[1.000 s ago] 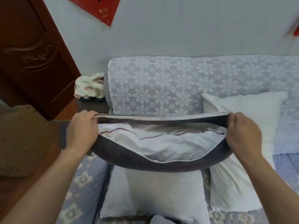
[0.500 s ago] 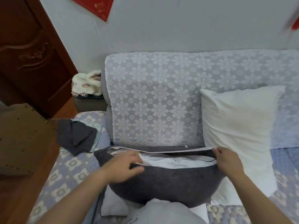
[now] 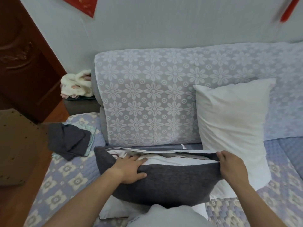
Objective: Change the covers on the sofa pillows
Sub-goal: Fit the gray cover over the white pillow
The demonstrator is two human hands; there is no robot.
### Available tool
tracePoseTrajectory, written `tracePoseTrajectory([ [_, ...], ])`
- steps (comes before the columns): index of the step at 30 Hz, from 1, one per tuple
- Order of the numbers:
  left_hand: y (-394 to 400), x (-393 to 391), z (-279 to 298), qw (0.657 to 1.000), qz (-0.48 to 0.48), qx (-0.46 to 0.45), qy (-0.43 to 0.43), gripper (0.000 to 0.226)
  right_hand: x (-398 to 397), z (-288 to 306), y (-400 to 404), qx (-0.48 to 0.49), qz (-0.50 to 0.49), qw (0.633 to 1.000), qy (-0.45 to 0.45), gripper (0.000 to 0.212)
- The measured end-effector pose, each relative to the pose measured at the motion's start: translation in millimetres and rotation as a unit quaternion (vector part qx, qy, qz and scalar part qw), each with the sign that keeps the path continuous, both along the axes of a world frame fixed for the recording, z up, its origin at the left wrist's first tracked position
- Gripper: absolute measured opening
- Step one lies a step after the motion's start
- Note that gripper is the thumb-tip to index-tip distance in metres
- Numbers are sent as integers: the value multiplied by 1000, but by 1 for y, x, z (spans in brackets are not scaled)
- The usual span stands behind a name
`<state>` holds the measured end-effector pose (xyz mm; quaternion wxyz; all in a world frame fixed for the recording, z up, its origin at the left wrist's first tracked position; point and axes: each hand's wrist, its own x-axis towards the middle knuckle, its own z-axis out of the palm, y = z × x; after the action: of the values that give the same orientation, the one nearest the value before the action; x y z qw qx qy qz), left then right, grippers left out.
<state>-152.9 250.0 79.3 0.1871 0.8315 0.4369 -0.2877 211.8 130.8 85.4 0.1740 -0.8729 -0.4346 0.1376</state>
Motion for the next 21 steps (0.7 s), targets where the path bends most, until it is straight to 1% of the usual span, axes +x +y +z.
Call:
tracePoseTrajectory([
  [3,-1,-2,11,993,13,5,-118,70,9,-8,-1,8,40,998,-46,40],
  [4,0,-7,14,986,27,27,-159,64,13,-11,-2,4,44,997,-57,38],
  [5,2,-13,16,980,37,73,-182,59,16,-14,-4,-3,34,998,-60,34],
  [6,4,-22,14,976,47,125,-174,55,17,-16,-7,-13,15,998,-61,29],
  [7,6,-29,11,975,66,159,-138,55,17,-18,-10,-21,1,997,-71,26],
  [8,7,-37,10,979,102,158,-84,57,13,-20,-11,-28,-6,996,-84,25],
  [10,7,-40,4,981,169,93,14,65,1,-24,-9,-34,-1,995,-95,25],
  [11,6,-39,2,980,184,70,41,69,-7,-25,-6,-30,7,996,-89,25],
  [13,6,-33,2,980,179,66,51,73,-15,-22,2,-7,18,998,-57,26],
  [15,8,-34,8,984,155,84,6,70,-10,-16,4,17,43,999,-22,27],
  [18,2,-46,15,982,92,127,-101,48,6,-1,-13,33,65,996,52,25],
  [20,-3,-51,14,976,77,159,-131,27,13,5,-29,31,72,991,110,21],
  [21,-6,-52,15,975,83,162,-130,23,15,6,-37,26,78,988,133,20],
])
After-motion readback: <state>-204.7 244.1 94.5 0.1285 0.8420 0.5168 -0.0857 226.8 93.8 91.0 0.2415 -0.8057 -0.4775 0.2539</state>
